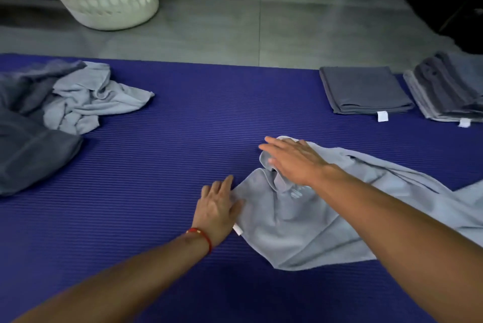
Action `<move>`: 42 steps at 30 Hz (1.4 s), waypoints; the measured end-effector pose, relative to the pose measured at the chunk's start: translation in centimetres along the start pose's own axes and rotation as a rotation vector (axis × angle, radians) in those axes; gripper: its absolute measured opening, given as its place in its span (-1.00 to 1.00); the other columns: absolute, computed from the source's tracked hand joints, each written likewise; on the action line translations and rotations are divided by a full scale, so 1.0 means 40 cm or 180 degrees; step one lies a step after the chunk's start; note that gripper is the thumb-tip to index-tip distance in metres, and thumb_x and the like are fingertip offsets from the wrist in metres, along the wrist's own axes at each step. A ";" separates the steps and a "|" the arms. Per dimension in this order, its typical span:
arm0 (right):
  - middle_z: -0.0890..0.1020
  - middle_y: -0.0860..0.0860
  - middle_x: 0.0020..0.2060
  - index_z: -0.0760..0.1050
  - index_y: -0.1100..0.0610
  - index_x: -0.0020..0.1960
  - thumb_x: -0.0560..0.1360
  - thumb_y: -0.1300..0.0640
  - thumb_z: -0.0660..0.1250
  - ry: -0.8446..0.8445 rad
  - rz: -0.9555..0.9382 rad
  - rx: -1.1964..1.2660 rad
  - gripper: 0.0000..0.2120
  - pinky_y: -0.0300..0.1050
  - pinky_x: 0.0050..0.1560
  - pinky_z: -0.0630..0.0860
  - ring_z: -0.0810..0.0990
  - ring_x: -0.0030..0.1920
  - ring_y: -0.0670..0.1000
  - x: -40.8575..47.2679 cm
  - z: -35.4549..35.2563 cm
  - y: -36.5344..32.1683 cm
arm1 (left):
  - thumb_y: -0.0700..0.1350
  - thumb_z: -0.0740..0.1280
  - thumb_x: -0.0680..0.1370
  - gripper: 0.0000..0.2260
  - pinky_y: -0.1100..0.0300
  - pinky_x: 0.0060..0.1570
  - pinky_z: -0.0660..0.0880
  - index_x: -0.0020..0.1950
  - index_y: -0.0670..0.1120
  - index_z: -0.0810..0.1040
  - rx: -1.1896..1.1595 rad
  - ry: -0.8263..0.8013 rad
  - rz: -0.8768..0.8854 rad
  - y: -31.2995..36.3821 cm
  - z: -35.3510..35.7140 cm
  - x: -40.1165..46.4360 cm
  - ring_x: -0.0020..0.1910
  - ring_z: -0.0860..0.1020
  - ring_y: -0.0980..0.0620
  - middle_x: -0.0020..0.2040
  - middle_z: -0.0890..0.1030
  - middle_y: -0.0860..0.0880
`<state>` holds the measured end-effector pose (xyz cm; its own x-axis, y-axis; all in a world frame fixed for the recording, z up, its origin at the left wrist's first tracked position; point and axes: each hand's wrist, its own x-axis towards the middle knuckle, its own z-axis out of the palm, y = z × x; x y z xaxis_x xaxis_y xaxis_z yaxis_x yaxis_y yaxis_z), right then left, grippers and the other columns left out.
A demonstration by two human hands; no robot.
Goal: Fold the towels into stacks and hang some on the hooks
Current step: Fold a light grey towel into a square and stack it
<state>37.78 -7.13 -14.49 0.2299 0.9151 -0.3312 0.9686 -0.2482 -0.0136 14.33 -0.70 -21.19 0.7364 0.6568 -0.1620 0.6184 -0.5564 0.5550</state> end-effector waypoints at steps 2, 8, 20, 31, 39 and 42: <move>0.11 -0.11 0.63 0.13 -0.12 0.62 0.64 0.21 0.20 -0.0205 -0.0110 0.0004 -0.39 0.08 0.35 0.34 0.31 0.50 0.08 0.029 0.008 0.004 | 0.14 0.17 0.62 -0.51 0.05 0.32 0.34 0.46 -0.11 0.39 0.0530 -0.0340 0.0178 0.005 -0.006 0.034 0.22 0.43 -0.11 0.22 0.52 -0.07; 0.49 0.00 0.16 0.44 -0.01 0.32 0.60 0.18 0.27 -0.0259 -0.0239 0.0118 -0.70 -0.01 0.05 0.43 0.53 0.20 0.11 0.082 0.056 0.027 | -0.08 0.41 0.49 -0.88 0.40 -0.20 0.38 -0.23 -0.06 0.56 -0.0364 -0.0419 -0.0223 0.013 -0.057 -0.005 -0.23 0.49 0.17 -0.25 0.57 0.07; 0.60 0.00 -0.27 0.58 0.01 -0.08 0.51 0.07 0.39 0.1242 -0.0082 0.1307 -0.98 0.05 0.02 0.58 0.63 -0.08 0.15 0.336 -0.254 -0.165 | -0.18 0.52 0.50 -0.80 0.18 -0.38 0.45 -0.22 -0.23 0.56 -0.1819 -0.0089 -0.1834 -0.176 -0.206 -0.297 -0.46 0.52 0.04 -0.42 0.61 -0.10; -0.03 -0.02 0.66 0.12 -0.14 0.64 0.68 0.16 0.19 -0.0164 -0.1438 0.1129 -0.41 -0.12 0.56 0.12 0.14 0.62 0.03 0.298 -0.104 -0.404 | -0.12 0.44 0.55 -0.88 -0.16 -0.08 0.58 -0.14 -0.02 0.53 -0.0900 0.1120 -0.2156 -0.375 -0.240 -0.332 -0.24 0.61 -0.11 -0.24 0.64 0.00; 0.54 -0.03 -0.07 0.50 0.01 0.03 0.59 -0.02 0.29 0.0810 -0.1512 0.0313 -0.89 0.02 -0.05 0.49 0.54 -0.07 0.07 -0.185 0.133 -0.261 | -0.07 0.29 0.56 -0.86 0.00 -0.17 0.42 -0.10 -0.06 0.61 0.0524 0.0793 0.1260 -0.240 -0.110 -0.351 -0.19 0.52 -0.10 -0.12 0.56 -0.02; 0.51 -0.02 -0.34 0.44 -0.01 -0.20 0.52 -0.01 0.38 0.1059 -0.1255 0.0486 -0.82 -0.04 -0.28 0.46 0.52 -0.34 0.11 -0.353 0.195 -0.260 | -0.06 0.33 0.57 -0.90 0.04 -0.02 0.46 0.00 -0.01 0.63 0.0568 0.0167 0.2000 -0.212 -0.047 -0.351 -0.08 0.56 -0.06 -0.05 0.58 0.04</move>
<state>23.74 -19.97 -17.03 -0.1069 0.9933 0.0431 0.9684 0.1138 -0.2217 -1.75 -4.24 -22.09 0.9608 0.2006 0.1916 0.1141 -0.9153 0.3862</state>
